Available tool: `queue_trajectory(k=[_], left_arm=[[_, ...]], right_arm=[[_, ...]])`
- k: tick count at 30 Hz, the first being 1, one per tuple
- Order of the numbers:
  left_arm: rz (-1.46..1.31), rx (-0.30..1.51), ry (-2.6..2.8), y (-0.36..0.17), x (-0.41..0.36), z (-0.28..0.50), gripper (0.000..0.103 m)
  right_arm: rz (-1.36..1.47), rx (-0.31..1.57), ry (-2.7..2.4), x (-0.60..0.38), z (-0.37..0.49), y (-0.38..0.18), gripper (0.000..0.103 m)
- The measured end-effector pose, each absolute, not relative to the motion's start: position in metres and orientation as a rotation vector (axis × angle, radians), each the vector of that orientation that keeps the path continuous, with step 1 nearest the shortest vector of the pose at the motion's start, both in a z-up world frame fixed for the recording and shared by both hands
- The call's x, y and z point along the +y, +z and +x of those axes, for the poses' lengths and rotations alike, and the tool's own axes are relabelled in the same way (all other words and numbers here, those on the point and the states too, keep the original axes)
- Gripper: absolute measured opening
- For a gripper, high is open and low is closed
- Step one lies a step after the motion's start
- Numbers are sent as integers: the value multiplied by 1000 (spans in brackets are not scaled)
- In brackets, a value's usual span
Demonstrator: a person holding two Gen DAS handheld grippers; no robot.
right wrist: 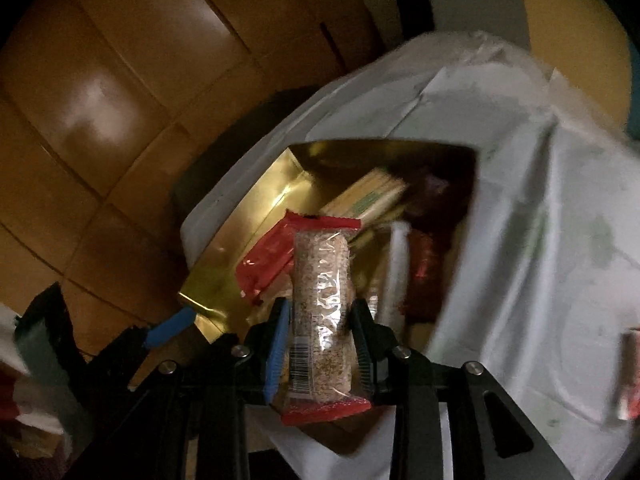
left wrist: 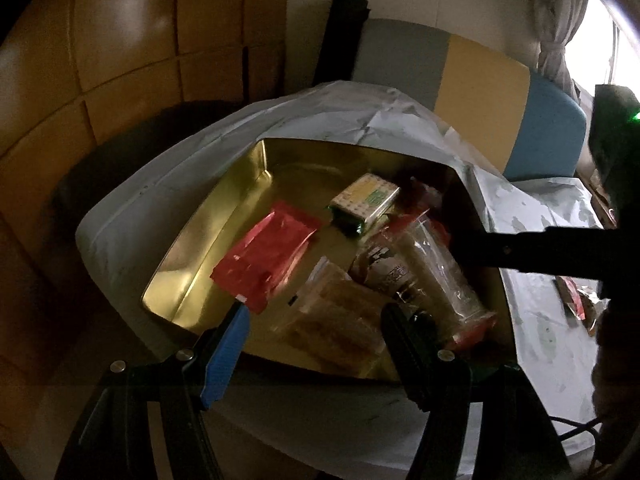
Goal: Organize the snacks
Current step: 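Carry the granola bar into the gold box and open the right gripper, then withdraw the right gripper toward the remaining packets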
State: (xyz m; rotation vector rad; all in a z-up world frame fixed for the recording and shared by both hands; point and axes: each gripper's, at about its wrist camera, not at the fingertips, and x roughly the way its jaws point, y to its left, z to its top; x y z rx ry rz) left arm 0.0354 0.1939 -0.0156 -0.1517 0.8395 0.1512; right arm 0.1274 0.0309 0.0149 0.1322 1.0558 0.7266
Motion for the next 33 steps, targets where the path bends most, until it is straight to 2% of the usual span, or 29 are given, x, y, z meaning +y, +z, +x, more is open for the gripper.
queue_trajectory(k=[6, 12, 15, 33], left_arm=[[-155, 846, 151, -18, 194, 37, 69], [-119, 830, 114, -12, 178, 38, 69], [-107, 828, 97, -9, 171, 38, 69], [34, 804, -35, 12, 105, 42, 69]], right_arm=[[134, 1084, 706, 29, 126, 0, 35], [76, 1018, 664, 0, 110, 13, 35], [48, 988, 626, -18, 102, 18, 43], [29, 982, 287, -186, 95, 16, 56]])
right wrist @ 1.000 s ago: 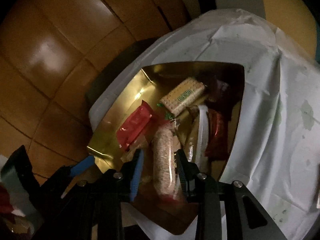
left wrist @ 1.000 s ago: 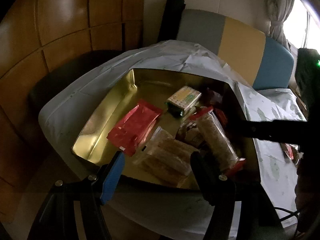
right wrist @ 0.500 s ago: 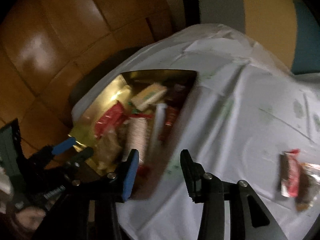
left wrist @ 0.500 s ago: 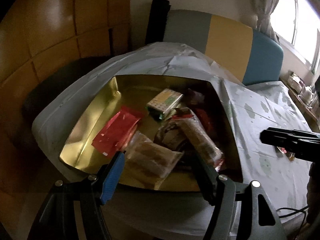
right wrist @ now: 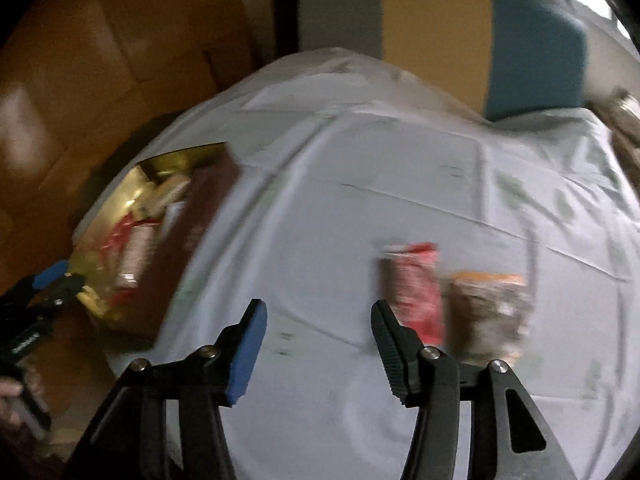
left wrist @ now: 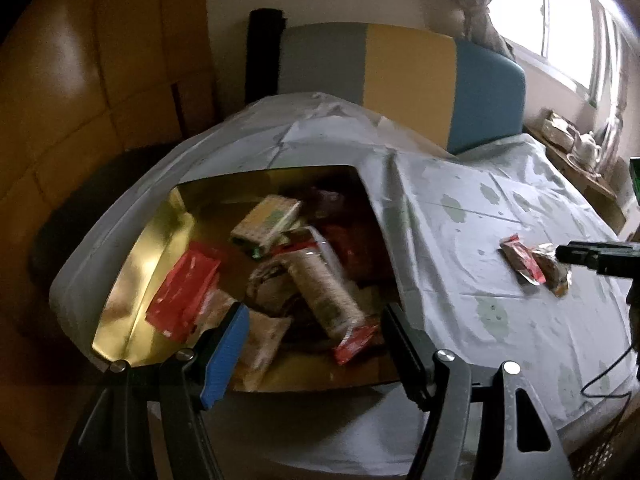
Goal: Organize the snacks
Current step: 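Withdraw the right gripper toward the remaining packets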
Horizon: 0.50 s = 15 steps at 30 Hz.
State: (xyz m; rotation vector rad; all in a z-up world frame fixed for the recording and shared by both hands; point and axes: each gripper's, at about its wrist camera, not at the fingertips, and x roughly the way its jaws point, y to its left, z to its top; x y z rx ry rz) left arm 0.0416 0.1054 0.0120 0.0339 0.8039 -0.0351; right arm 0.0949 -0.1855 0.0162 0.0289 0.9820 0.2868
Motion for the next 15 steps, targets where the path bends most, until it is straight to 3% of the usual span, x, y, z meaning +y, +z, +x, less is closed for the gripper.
queue_trajectory(k=[10, 15], left_arm=[[125, 813, -129, 20, 56, 53, 69], [150, 848, -222, 17, 21, 66, 69]], right_arm=[[45, 959, 54, -287, 103, 9, 68], [226, 988, -123, -341, 108, -7, 69]])
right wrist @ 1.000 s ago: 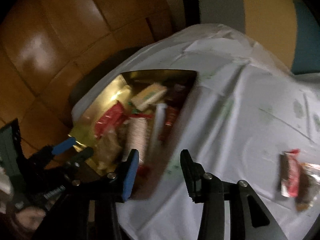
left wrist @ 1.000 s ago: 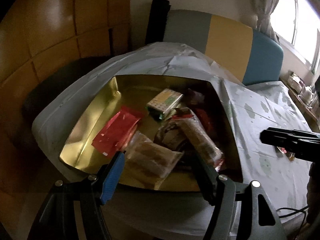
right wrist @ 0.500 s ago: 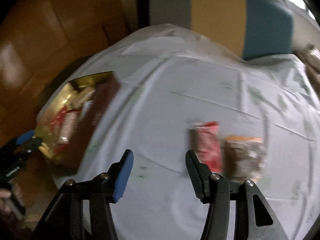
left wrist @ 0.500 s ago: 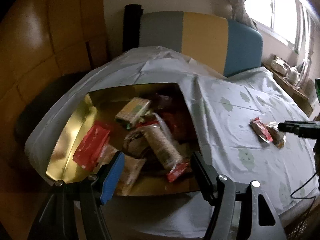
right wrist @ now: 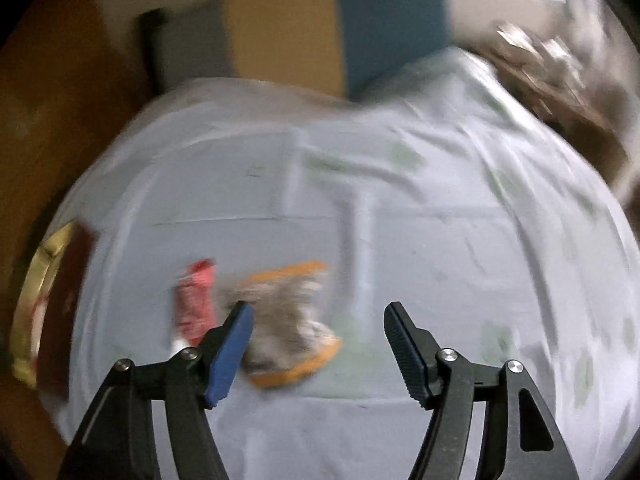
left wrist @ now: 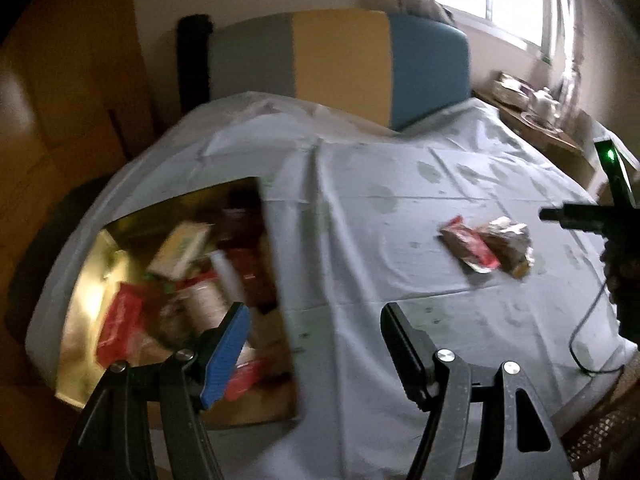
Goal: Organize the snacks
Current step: 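Withdraw the right gripper toward the remaining packets, then grasp the red-and-white wafer packet with the left gripper and lift it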
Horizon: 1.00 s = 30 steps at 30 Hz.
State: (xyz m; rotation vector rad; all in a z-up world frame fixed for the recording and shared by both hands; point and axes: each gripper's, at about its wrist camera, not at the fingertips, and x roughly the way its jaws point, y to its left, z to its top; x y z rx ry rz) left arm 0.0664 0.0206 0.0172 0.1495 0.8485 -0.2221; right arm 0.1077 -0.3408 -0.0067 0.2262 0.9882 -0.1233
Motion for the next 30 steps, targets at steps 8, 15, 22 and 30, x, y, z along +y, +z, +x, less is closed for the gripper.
queue_trajectory(k=[8, 15, 22, 30], left_arm=[[216, 920, -434, 2, -55, 92, 64], [67, 1087, -538, -15, -108, 133, 64], [46, 1141, -466, -36, -148, 172, 64], [106, 1186, -391, -72, -173, 191, 54]], right_arm=[[367, 957, -183, -367, 106, 0, 71], [377, 939, -149, -362, 105, 5, 72], [393, 924, -119, -359, 102, 11, 74], [438, 900, -107, -364, 101, 17, 77]])
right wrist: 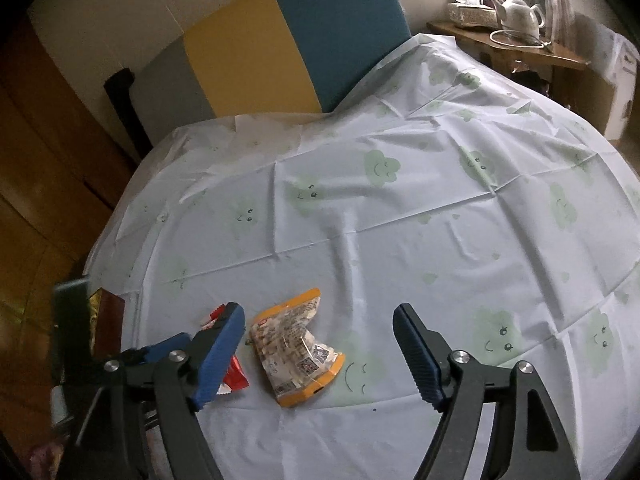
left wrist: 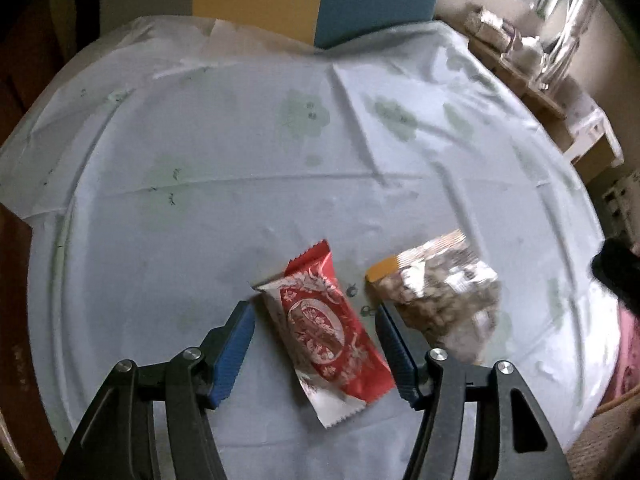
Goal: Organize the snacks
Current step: 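Grasp the red-and-white wafer packet with the left gripper and lift it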
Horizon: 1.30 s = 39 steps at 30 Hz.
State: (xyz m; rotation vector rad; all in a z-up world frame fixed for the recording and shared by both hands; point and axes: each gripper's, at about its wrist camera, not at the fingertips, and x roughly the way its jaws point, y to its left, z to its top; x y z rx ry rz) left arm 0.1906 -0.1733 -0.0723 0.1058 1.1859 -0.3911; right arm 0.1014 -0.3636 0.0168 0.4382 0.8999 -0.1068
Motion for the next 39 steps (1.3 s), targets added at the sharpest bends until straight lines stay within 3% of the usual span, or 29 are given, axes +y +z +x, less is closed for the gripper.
queue_trajectory(k=[1, 2, 4, 18, 39], left_arm=[[124, 1161, -395, -73, -173, 188, 52], [143, 1125, -416, -71, -171, 182, 41], [150, 1114, -447, -70, -165, 173, 38], [275, 987, -480, -73, -96, 86, 41], [224, 872, -481, -81, -88, 71, 42]], right_arm=[[437, 900, -106, -364, 102, 17, 78], [435, 900, -106, -364, 102, 17, 78], [430, 900, -104, -363, 102, 16, 78], [317, 1003, -56, -338, 111, -8, 77], [-44, 1062, 38, -272, 126, -54, 82]])
